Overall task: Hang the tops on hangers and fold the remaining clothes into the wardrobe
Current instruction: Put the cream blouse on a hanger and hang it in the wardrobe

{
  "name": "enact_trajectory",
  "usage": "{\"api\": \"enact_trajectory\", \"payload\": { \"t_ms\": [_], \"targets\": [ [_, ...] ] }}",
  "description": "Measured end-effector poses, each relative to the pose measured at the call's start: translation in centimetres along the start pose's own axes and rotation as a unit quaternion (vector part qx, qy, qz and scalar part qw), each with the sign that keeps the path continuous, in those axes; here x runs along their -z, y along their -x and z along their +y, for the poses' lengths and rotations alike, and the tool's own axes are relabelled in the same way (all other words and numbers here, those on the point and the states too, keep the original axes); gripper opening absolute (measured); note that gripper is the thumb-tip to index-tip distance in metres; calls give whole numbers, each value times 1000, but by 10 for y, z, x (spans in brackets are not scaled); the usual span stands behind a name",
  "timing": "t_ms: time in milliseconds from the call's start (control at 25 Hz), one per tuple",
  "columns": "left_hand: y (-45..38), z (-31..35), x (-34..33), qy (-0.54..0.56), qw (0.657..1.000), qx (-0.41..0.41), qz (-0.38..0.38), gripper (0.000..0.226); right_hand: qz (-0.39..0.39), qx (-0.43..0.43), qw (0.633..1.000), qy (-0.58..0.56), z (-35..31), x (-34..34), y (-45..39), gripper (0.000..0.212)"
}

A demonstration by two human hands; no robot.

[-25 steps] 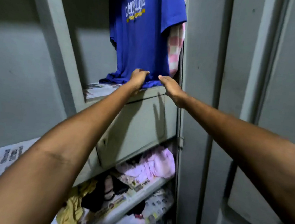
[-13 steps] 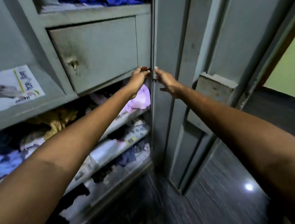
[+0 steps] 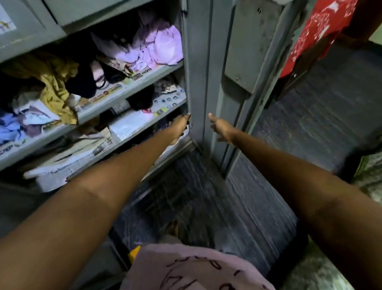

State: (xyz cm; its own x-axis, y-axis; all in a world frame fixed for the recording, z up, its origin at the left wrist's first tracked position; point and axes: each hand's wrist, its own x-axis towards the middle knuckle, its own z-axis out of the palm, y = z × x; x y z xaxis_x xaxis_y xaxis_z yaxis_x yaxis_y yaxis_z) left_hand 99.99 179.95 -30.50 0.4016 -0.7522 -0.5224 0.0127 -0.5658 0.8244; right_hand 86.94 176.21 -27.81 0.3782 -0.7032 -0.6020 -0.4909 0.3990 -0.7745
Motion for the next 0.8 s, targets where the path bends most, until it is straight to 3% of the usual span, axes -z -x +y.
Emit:
{"api": "enact_trajectory", "payload": {
  "t_ms": [120,240,320,560,800],
  "targets": [
    [10,-22,-38,-4,999,31,-7,25,28,-45,998,-27,40,27,7,53],
    [19,-39,-87,-22,998,46,-48,48,54,-56,995,-63,73,65,18,53],
    [23,-40,-124,-60,994,54,-77,50,64,-60,992,-93,90,96,31,51],
    [49,16,-258,-169,966,-8,-195,49,169,-58,978,-111,146,205,66,56],
    [49,81,-386,-231,936,-65,-258,51,300,-73,928,-208,181,335,85,59]
  ]
}}
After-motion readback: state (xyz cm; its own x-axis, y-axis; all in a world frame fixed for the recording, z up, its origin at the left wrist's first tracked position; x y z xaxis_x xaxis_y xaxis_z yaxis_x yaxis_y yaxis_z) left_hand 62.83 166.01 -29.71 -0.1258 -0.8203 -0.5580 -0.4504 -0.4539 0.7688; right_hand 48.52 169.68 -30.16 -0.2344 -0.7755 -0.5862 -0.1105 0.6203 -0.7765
